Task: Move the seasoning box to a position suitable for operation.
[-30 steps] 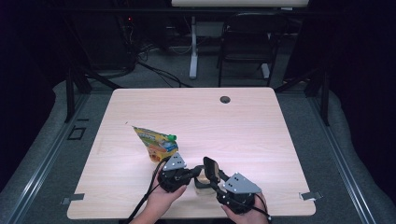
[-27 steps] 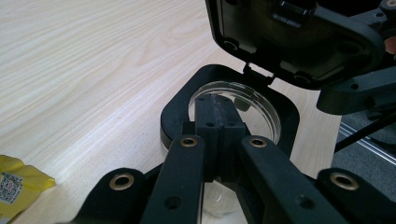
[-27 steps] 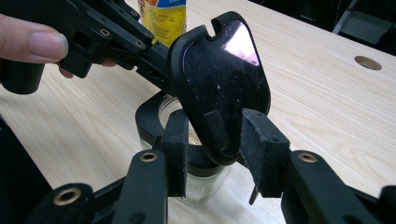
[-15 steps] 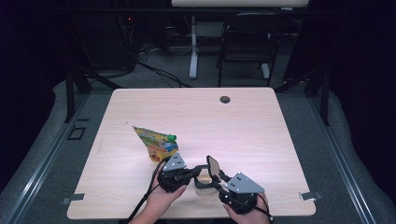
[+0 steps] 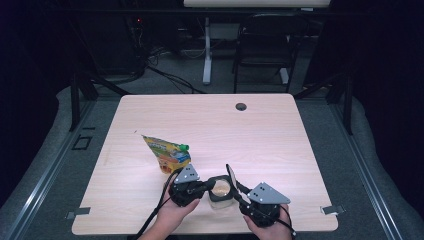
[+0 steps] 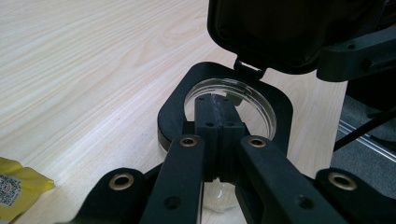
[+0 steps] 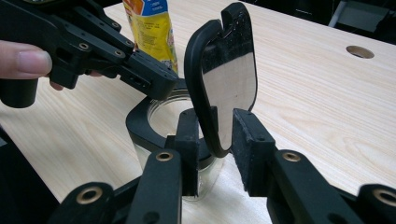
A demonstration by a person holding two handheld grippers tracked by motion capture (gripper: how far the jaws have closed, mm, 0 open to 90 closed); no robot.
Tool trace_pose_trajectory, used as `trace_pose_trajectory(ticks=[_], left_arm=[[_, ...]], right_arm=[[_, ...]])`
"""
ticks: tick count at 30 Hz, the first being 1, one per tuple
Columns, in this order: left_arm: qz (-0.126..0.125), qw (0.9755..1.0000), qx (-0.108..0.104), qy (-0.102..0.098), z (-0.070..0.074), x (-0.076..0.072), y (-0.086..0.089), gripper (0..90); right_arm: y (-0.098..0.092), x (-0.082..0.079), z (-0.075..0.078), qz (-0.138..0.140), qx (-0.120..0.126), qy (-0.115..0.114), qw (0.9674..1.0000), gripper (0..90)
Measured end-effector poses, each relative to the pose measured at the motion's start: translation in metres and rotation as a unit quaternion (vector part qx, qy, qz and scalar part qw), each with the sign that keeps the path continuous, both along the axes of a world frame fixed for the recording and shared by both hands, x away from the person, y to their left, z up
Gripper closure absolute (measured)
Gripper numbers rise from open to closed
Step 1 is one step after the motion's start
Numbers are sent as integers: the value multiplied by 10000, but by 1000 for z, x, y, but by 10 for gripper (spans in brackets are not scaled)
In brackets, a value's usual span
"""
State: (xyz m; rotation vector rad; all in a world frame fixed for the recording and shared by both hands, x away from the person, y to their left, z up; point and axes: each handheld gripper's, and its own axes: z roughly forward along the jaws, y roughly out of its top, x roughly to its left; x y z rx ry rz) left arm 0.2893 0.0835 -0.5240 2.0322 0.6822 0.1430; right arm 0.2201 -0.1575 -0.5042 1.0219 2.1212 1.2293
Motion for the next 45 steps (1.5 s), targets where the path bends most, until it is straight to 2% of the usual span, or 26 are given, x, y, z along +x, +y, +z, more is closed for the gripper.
trace_pose_trajectory(ticks=[10, 13, 18, 24, 25, 27, 33, 38, 39, 42, 45], left_arm=[[4, 10000, 22, -25, 0, -1, 0, 900], [-5, 10000, -27, -10, -1, -1, 0, 900], [-22, 10000, -48, -8, -1, -2, -1, 900], [-108, 9999, -62, -4, -2, -4, -3, 900], [-135, 9999, -46, -9, -2, -5, -3, 900], [-169, 9998, -41, -11, -2, -6, -3, 900], [-184, 9997, -116, 102, -2, -6, -3, 900], [-221, 9997, -103, 91, -2, -7, -5, 900], [-230, 9996, -138, 94, -3, -8, -6, 900], [-255, 9995, -150, 101, -3, -9, -7, 900], [-252, 9996, -128, 99, -4, -11, -8, 900]], right_arm=[[-10, 5, -1, -231, 264, 84, 9993, 773], [-12, 7, -1, -296, 354, 113, 9989, 786], [-18, 14, -1, -418, 546, 266, 9973, 826], [-21, 20, 0, -510, 568, 340, 9965, 829], [-22, 24, 1, -551, 635, 412, 9956, 831], [-23, 28, 2, -566, 616, 489, 9953, 840], [-21, 43, 6, -522, 586, 694, 9945, 853], [-17, 55, 7, -509, 612, 748, 9940, 853], [-14, 61, 7, -466, 608, 746, 9943, 845], [-12, 66, 7, -401, 592, 752, 9946, 838], [-7, 72, 5, -314, 678, 770, 9942, 823]])
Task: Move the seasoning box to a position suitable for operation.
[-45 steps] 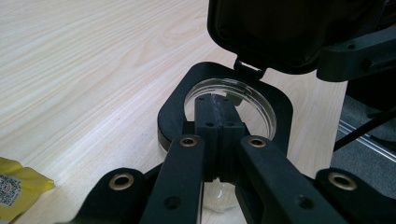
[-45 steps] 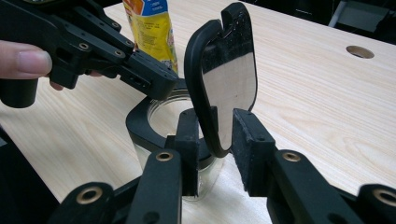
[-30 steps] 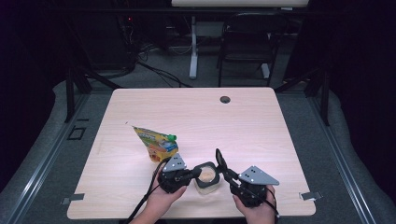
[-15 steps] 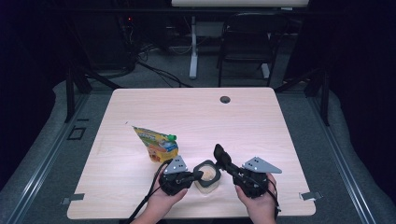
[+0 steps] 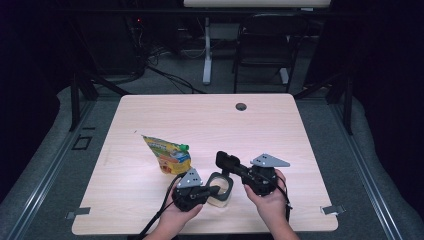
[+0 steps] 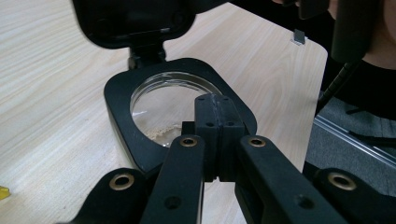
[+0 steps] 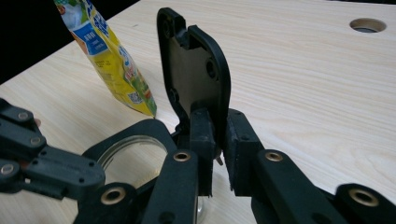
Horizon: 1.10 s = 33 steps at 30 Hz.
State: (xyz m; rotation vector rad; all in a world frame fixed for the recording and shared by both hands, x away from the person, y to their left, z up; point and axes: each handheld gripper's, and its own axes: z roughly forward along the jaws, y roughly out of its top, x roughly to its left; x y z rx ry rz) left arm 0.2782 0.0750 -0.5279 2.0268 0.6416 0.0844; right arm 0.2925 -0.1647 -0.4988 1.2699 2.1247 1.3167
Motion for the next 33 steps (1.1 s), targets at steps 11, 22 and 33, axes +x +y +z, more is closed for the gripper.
trace_pose_trajectory(ticks=[11, 22, 33], left_arm=[[17, 10000, 88, 7, -5, -4, -4, 900], [116, 9999, 32, -60, 3, -5, 7, 878], [710, 9974, -100, -106, 16, -2, 72, 836]], right_arm=[[14, 9, -4, 171, 183, 30, 9997, 790], [20, 8, -3, 144, 156, -18, 9998, 742], [9, -10, 7, 196, -23, -182, 9996, 704]])
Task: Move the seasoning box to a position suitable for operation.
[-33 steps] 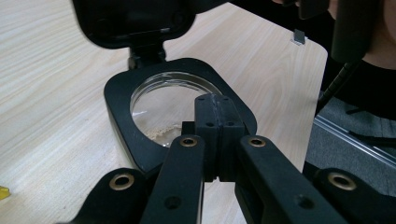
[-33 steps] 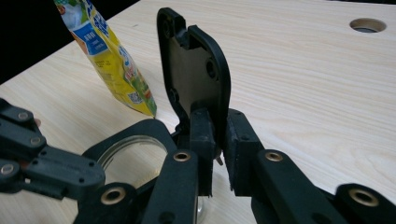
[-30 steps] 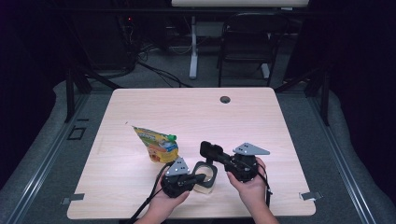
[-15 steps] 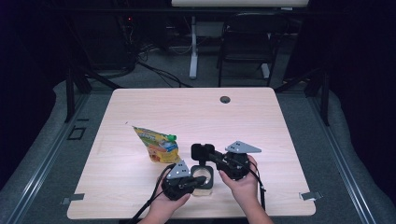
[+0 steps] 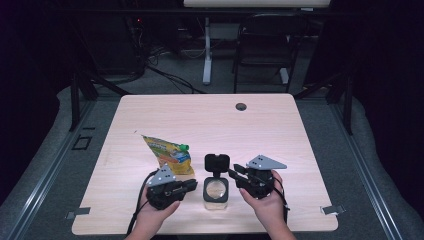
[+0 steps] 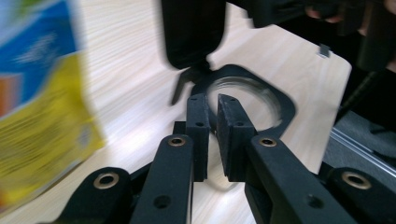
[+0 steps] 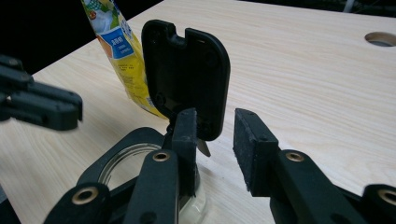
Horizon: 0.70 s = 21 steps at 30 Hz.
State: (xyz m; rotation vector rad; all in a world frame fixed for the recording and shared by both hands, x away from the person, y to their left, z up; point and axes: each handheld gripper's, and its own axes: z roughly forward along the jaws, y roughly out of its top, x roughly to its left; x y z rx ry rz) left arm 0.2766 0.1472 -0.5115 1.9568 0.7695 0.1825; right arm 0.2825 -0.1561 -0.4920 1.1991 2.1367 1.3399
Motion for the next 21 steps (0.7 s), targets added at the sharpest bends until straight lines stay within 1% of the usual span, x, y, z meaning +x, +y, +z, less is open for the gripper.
trace_pose_trajectory(ticks=[2, 3, 4, 5, 6, 7, 8, 9, 10, 11, 12, 13, 15, 16, 17, 18, 19, 20, 21], left_arm=[[111, 9999, 11, -23, 0, 1, 11, 836], [222, 9998, -26, 3, 1, 2, 22, 836], [222, 9998, -26, 3, 1, 2, 22, 835], [335, 9994, -55, 17, 1, 3, 32, 835], [335, 9994, -55, 17, 1, 3, 32, 831], [365, 9993, -47, 11, 1, 3, 37, 831], [414, 9991, 6, 11, 0, 3, 41, 825], [449, 9990, -6, 9, 0, 3, 45, 818], [524, 9986, -35, 7, -1, 3, 50, 811], [707, 9975, -41, 4, -2, 4, 58, 774], [707, 9975, -41, 4, -2, 4, 58, 762], [763, 9971, -54, -32, -1, 5, 62, 754], [850, 9963, -96, -13, 0, 7, 68, 750], [904, 9958, -121, -42, 0, 8, 71, 729], [1026, 9946, -125, -32, 0, 9, 77, 711], [1026, 9946, -125, -32, 0, 9, 77, 684], [1076, 9940, -163, -51, -1, 11, 80, 679], [1122, 9936, -114, -5, 0, 12, 83, 679], [1218, 9924, -166, 3, -2, 14, 89, 680]], right_arm=[[-2, -2, 1, 17, -135, -136, 9998, 726], [-3, -5, 1, 14, -119, -197, 9997, 742], [-3, -5, 2, -6, -106, -224, 9997, 746], [-4, -6, 2, 2, -146, -250, 9996, 746], [-4, -6, 2, 2, -146, -250, 9996, 746], [-5, -7, 2, -14, -153, -300, 9994, 746], [-6, -8, 2, -24, -96, -287, 9995, 746], [-7, -9, 2, -6, -62, -286, 9996, 744], [-8, -9, 1, 22, -56, -313, 9995, 744], [-10, -11, 0, 41, -136, -371, 9992, 740], [-10, -11, 0, 41, -136, -371, 9992, 740], [-10, -11, -3, 23, -220, -304, 9993, 735], [-10, -12, -4, -1, -244, -324, 9992, 735], [-11, -12, -6, 22, -203, -239, 9995, 725], [-12, -11, -7, 7, -232, -210, 9995, 723], [-12, -11, -7, 7, -232, -210, 9995, 723], [-12, -11, -10, 13, -255, -159, 9995, 705], [-12, -11, -10, 13, -255, -159, 9995, 705], [-11, -11, -13, -19, -327, -170, 9993, 685]])
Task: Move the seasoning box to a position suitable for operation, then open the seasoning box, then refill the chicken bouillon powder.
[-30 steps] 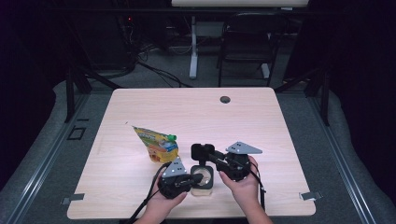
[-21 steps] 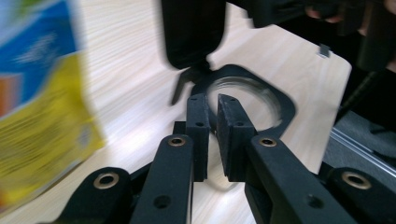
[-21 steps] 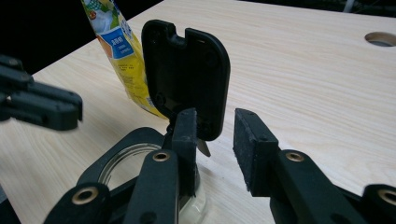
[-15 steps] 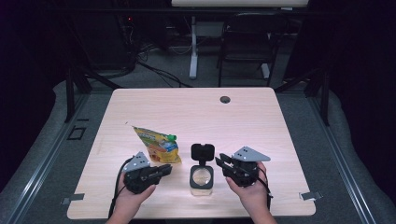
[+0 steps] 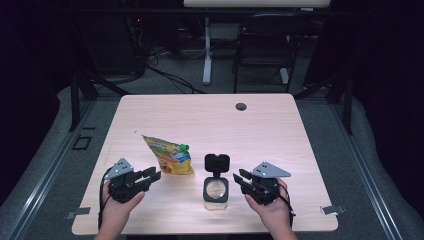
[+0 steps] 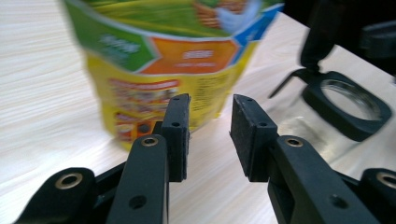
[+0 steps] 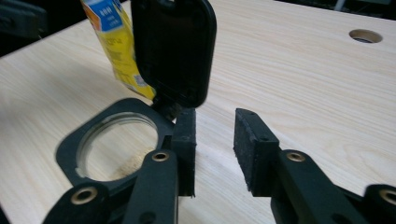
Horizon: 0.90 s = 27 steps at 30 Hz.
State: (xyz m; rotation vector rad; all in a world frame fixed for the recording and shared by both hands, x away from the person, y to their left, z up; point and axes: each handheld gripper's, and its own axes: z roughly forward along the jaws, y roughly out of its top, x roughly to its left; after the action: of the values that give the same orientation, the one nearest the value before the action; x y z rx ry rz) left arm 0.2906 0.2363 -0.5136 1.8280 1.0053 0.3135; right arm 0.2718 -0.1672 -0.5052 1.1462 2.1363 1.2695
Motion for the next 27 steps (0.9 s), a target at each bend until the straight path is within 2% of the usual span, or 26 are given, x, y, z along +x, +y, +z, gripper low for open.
trace_pose_trajectory(ticks=[1, 2, 3, 4, 6, 9, 13, 15, 18, 21, 24, 27], left_arm=[[0, 10000, 0, 0, 0, 0, 0, 679], [31, 10000, -28, 35, 0, 1, 3, 679], [55, 10000, -57, 53, -1, 2, 6, 679], [117, 9999, -95, 63, -1, 3, 10, 666], [114, 9998, -128, 82, -2, 4, 15, 663], [153, 9997, -171, 95, -2, 5, 19, 650], [292, 9992, -241, 116, -1, 7, 27, 639], [307, 9992, -236, 101, 1, 7, 30, 628], [399, 9986, -341, 103, 4, 7, 36, 623], [418, 9986, -323, 88, 6, 7, 38, 623], [442, 9983, -367, 46, 12, 7, 43, 615], [484, 9981, -373, 55, 14, 6, 46, 604]], right_arm=[[0, 0, 0, 0, 0, 0, 10000, 685], [0, 0, -2, -53, -93, -113, 9999, 648], [0, 0, -2, -53, -93, -113, 9999, 648], [0, 1, -3, -128, -126, -207, 9996, 612], [-2, 1, -4, -141, -160, -228, 9995, 586], [-3, 2, -7, -190, -121, -213, 9995, 584], [-4, 3, -7, -116, -81, -123, 9998, 598], [-3, 2, -5, -85, -103, -115, 9998, 598], [-2, 3, -1, -86, -103, -94, 9999, 610], [0, 5, 3, -118, -119, -61, 9998, 627], [6, 9, 15, -57, -77, -14, 10000, 633], [10, 10, 22, 20, -164, -45, 9999, 633]])
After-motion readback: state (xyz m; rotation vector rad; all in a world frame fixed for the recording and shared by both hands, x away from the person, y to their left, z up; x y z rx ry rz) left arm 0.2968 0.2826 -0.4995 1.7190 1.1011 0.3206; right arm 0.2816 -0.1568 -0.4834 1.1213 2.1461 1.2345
